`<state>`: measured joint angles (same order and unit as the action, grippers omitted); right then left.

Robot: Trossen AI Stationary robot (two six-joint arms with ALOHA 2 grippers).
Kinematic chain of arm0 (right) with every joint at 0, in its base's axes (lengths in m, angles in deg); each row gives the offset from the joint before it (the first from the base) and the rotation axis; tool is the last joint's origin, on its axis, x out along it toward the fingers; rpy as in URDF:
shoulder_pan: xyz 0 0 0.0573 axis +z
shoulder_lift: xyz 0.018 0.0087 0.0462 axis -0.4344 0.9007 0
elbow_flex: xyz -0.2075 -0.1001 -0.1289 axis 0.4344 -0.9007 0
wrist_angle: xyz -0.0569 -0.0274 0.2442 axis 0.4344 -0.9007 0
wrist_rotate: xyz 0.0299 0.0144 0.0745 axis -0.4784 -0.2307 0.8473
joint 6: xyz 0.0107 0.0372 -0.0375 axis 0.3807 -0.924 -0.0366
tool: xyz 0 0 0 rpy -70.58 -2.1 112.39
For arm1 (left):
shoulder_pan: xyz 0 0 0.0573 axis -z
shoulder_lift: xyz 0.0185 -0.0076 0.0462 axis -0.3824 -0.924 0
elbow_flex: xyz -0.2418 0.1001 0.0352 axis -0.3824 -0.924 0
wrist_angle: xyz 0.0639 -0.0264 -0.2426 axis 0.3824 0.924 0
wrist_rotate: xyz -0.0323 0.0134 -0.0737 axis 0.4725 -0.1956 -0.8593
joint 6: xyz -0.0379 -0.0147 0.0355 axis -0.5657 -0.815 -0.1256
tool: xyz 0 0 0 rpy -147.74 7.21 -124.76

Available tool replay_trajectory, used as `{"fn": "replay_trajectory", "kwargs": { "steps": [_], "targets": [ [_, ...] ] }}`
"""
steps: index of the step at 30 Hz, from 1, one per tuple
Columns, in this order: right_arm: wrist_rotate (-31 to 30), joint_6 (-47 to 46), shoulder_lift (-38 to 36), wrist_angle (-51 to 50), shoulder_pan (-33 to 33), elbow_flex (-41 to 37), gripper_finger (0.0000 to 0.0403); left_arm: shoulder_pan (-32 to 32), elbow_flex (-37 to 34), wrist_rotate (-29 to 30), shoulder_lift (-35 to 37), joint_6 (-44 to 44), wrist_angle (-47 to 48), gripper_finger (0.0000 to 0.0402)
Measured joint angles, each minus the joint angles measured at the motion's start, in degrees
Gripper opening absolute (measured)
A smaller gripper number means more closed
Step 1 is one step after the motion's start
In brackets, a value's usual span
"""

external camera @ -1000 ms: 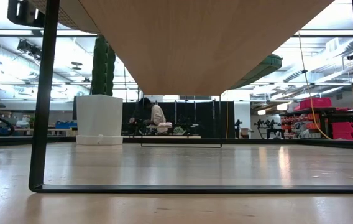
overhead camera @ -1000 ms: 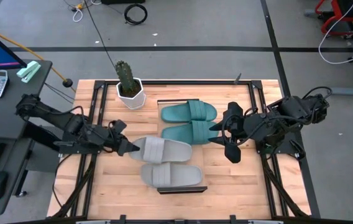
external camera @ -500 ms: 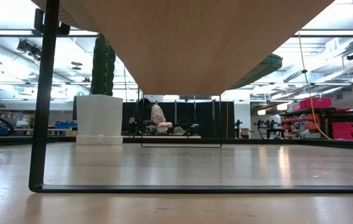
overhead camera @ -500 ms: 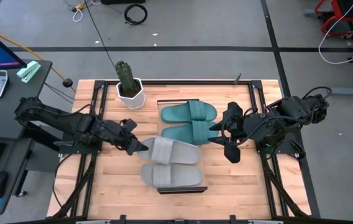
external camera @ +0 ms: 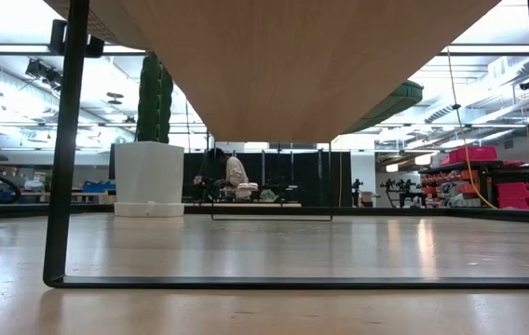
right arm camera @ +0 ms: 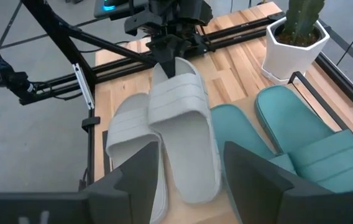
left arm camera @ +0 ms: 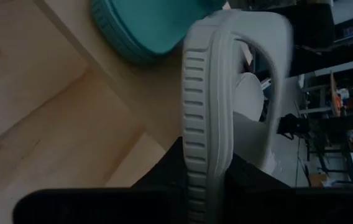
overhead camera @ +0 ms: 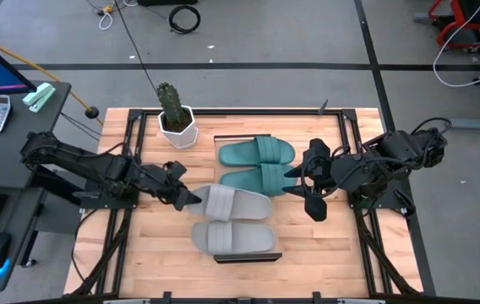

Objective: Pick and place slides into the shelf
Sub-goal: Put the gray slide on the shelf

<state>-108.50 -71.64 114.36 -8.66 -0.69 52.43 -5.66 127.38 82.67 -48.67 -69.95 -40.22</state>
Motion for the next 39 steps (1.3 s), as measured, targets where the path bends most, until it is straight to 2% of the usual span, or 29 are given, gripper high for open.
{"fn": "replay_trajectory", "kwargs": {
  "steps": [6,14,24,32,35,39],
  "targets": [
    [0.0,-0.4,0.0,0.0,0.0,0.0,0.0187,0.0,0.0,1.0,0.0,0.5,1.5,0.0062],
    [0.0,-0.5,0.0,0.0,0.0,0.0,0.0187,-0.6,0.0,-1.0,0.0,0.7,1.1,0.0046],
    [0.0,-1.3,0.0,0.1,0.0,0.0,0.0187,-0.5,0.0,-1.8,-3.0,0.4,-2.6,0.0085],
    [0.0,-1.5,0.0,0.2,0.0,0.0,0.0187,-0.5,0.0,-0.8,-4.2,0.8,-6.7,0.0049],
    [0.0,-1.5,0.0,0.2,0.0,0.0,0.0187,-0.5,0.0,-2.1,-4.2,0.5,-6.4,0.005],
    [0.0,-1.5,0.0,0.2,0.0,0.0,0.0187,-0.5,0.0,-5.8,-4.2,-2.0,-5.2,0.0077]
  ]
}}
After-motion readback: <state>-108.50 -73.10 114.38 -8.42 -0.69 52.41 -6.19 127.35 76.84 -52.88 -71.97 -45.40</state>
